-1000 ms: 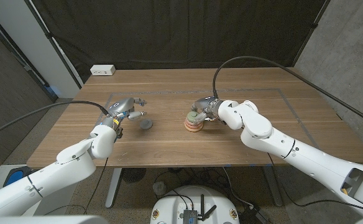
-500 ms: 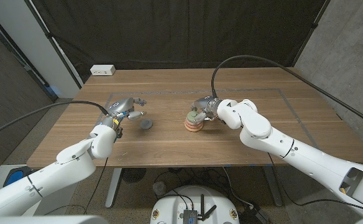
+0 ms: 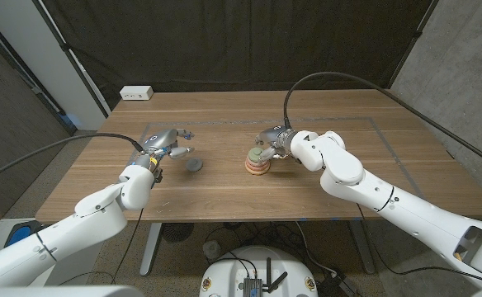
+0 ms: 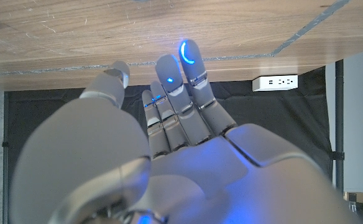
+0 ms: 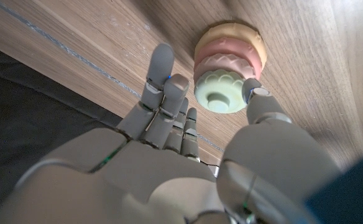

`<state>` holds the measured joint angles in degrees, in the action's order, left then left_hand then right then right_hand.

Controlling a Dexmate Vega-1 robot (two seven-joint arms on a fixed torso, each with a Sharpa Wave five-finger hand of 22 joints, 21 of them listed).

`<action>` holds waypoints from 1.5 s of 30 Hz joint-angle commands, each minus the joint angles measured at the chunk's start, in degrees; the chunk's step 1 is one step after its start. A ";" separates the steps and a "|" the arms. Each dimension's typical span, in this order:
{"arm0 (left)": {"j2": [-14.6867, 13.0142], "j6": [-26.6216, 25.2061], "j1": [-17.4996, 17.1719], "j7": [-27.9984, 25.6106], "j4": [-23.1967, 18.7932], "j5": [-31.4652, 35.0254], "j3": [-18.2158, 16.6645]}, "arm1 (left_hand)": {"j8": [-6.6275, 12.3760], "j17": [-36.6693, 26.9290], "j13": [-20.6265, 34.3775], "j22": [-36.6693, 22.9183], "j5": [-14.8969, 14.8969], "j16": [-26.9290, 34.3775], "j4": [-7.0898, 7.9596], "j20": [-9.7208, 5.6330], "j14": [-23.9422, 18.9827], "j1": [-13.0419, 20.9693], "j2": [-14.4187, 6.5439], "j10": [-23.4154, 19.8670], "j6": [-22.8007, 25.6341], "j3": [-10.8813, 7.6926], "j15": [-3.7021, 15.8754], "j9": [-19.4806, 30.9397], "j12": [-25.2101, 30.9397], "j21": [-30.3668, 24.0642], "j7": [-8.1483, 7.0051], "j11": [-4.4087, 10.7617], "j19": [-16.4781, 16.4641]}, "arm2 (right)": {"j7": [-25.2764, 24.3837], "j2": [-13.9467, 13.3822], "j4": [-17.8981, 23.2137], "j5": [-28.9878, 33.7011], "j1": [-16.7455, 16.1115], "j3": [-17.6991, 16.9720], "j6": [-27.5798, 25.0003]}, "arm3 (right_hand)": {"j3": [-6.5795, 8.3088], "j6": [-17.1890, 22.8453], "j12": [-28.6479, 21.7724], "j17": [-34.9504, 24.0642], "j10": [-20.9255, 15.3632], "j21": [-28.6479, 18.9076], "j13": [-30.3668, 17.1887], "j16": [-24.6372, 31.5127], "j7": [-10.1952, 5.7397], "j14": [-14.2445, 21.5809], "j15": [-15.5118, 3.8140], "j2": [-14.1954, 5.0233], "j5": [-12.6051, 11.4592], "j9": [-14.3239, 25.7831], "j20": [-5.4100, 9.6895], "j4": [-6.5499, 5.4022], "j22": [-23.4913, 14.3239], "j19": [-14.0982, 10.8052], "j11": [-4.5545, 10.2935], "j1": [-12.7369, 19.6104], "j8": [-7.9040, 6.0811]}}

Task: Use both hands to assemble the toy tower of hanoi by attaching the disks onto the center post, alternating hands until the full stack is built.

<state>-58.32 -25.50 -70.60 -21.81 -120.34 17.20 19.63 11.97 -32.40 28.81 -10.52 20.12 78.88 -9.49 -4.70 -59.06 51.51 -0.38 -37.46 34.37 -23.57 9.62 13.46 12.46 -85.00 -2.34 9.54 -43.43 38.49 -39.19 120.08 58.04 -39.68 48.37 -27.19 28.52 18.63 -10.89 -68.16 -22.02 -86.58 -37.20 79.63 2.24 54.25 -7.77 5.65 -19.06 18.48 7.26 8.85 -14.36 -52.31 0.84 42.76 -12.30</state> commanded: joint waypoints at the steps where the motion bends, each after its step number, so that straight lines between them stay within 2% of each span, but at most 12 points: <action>1: 0.20 0.10 0.29 0.08 0.25 -0.13 0.24 | -0.21 -0.17 0.34 -0.20 0.30 0.17 0.00 -6.97 -0.43 -0.07 0.20 -0.41 0.37 -0.59 3.00 0.11 -0.32 -0.56 -0.13 0.27 -0.49 | -2.56 -1.07 2.84 -0.52 -3.04 -2.80 -2.47 | 0.25 1.40 -0.56 -0.33 -1.02 0.04 0.06 -0.19 -0.52 0.62 -4.67 -0.63 0.22 0.11 5.11 -0.16 -0.05 0.00 0.05 0.25 -0.75; 24: 0.13 -0.29 -1.22 -0.72 -0.88 -0.58 -0.75 | -0.27 -0.11 0.39 -0.21 0.25 0.31 0.00 -6.97 -0.41 -0.23 0.27 -0.30 0.25 -0.83 3.00 0.12 -0.39 -0.65 -0.14 0.32 -0.45 | -7.74 -2.77 7.06 -1.37 -8.22 -6.12 -7.80 | 1.33 4.07 -1.22 -0.95 -3.65 -0.52 0.82 0.20 -1.87 2.21 -4.71 -2.58 0.25 0.53 5.15 0.02 0.04 -0.82 1.66 1.11 -2.01; 32: 0.32 0.57 -1.27 -0.95 -0.92 -0.82 -0.90 | -0.37 0.12 0.35 -0.20 0.27 0.12 -0.13 -6.98 -0.08 -0.19 0.57 -0.06 -0.01 -0.85 3.00 0.12 -0.51 -0.68 -0.18 0.38 -0.53 | -11.73 -3.44 8.28 -2.21 -10.84 -7.28 -9.12 | 1.80 4.96 -1.38 -1.69 -4.40 -0.70 0.93 1.05 -3.86 3.26 -4.67 -3.18 0.16 0.74 5.15 0.16 0.07 -0.99 2.76 1.56 -2.38; 45: 1.16 -0.09 -0.88 -1.03 -1.42 -0.63 -0.63 | -0.35 0.24 0.17 -0.18 0.24 0.25 0.08 -6.95 -0.16 -0.67 0.99 0.12 -0.12 -0.65 2.99 0.10 -0.62 -0.66 -0.15 0.19 -0.55 | -16.39 -4.26 9.59 -0.87 -14.46 -8.74 -13.33 | 2.44 6.61 -1.71 -1.58 -5.78 -0.88 0.99 1.15 -4.40 3.54 -4.71 -3.81 -0.07 1.01 5.15 0.48 0.23 -1.09 4.00 2.45 -3.02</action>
<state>-57.67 -24.96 -71.55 -22.67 -121.16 16.38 18.92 11.53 -32.11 28.94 -10.52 20.12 78.88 -9.50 -4.70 -59.05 50.91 0.22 -37.25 34.16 -24.04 9.61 13.44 11.98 -85.43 -2.56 9.72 -43.43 26.21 -42.74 128.60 56.30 -51.14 40.98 -37.41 30.36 24.58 -12.14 -69.48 -27.26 -86.97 -36.09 80.21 -2.05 56.95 -8.80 2.46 -18.85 19.31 7.47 9.25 -13.93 -52.96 4.42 44.44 -14.86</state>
